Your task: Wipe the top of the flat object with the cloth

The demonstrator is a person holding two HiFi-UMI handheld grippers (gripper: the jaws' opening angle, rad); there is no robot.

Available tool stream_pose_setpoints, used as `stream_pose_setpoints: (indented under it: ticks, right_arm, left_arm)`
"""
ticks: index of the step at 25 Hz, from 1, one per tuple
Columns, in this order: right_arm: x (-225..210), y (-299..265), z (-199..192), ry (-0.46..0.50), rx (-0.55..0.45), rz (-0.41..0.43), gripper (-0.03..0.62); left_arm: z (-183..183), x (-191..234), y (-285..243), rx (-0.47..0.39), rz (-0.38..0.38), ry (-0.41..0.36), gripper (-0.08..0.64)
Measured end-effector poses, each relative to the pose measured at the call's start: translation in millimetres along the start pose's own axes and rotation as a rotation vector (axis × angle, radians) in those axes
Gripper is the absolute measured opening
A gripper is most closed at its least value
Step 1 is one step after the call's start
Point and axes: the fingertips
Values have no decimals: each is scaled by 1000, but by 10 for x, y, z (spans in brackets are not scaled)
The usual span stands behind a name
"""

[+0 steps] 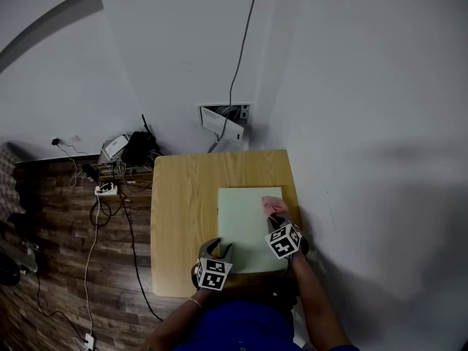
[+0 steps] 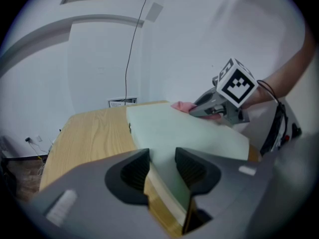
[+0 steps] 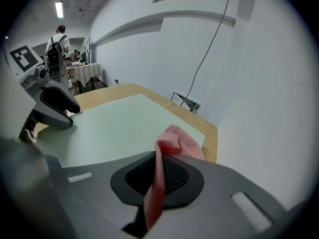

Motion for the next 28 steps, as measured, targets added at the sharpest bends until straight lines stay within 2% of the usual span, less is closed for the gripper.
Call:
stream_pose_setpoints:
  ticks: [4,7,10,13,16,21,28]
  right_arm:
    - [-19,35,24,-64,-29,-1,14]
    - [0,168,124,-116,-98,11,14]
    - [115,359,339,-102,-184,44,14]
    - [361,553,571,-41,-253,122,14]
    - [719,657,732,62,-280,216,14]
    - [1207,592,771,212,-241,327,14]
    - [1575,459,847,312,-205,400,14]
  left_arm:
    - [-4,5,1,-4,1,4,164]
    - [-4,-1,6,-6,-3,8,163]
    - [-14,4,14,-4,-2,6,164]
    - [-16,-11,26,-6,0,6,163]
    - [-15,-13,35,-5,-1,4,163]
    - [-5,-8,4,-6,3,1,163]
    - [-9,-16,31,-5,8,-4,163]
Point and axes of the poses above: the fingertips, and each gripper's own axes: y backward along the fingers, x to its left, z out of its top, and after that the axes turned 4 degrees about x, right-handed
